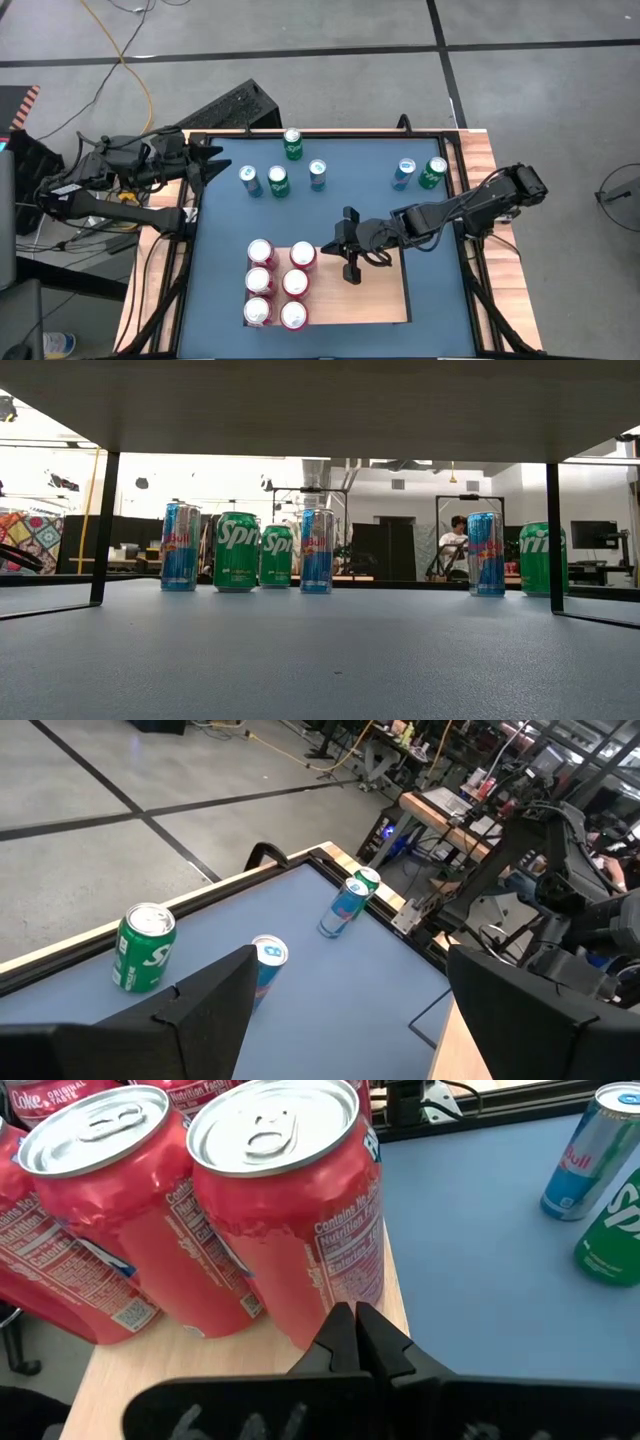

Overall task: Place canned beverage on shelf
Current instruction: Put the orange soda can on the shelf aligned with the other orange soda cans

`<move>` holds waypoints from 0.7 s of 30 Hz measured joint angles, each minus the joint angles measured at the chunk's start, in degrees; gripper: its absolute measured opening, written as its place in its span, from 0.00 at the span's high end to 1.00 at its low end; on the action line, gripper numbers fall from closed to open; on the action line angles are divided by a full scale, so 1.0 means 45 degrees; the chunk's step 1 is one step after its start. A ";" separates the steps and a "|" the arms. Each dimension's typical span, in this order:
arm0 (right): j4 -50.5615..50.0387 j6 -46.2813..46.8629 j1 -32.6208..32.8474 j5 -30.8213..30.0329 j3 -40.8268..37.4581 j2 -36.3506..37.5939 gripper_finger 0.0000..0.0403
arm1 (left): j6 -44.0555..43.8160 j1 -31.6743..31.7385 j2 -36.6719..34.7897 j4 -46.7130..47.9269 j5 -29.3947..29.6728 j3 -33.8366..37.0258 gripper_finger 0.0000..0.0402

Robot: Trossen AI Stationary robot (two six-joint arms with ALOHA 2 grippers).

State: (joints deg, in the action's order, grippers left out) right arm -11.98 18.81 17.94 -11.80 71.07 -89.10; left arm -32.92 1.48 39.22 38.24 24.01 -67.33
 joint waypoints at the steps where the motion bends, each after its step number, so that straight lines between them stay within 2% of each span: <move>1: -0.0016 -0.0001 -0.0011 0.0006 0.0000 0.0000 1.00 | -0.0004 0.0001 -0.0001 0.0000 0.0000 0.0000 0.23; 13: 0.0271 -0.0948 -0.0453 0.1338 0.0000 0.0000 1.00 | -0.0147 0.0003 0.0000 0.0000 -0.0005 -0.0001 0.23; 21: -0.0369 -0.0697 -0.0434 0.1437 -0.0019 0.0226 1.00 | 0.0096 0.0004 0.0000 0.0000 0.0237 0.0004 0.23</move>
State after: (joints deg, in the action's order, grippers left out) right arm -13.64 15.67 15.99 -5.33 70.98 -88.08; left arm -32.49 1.50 39.22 38.24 25.08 -67.31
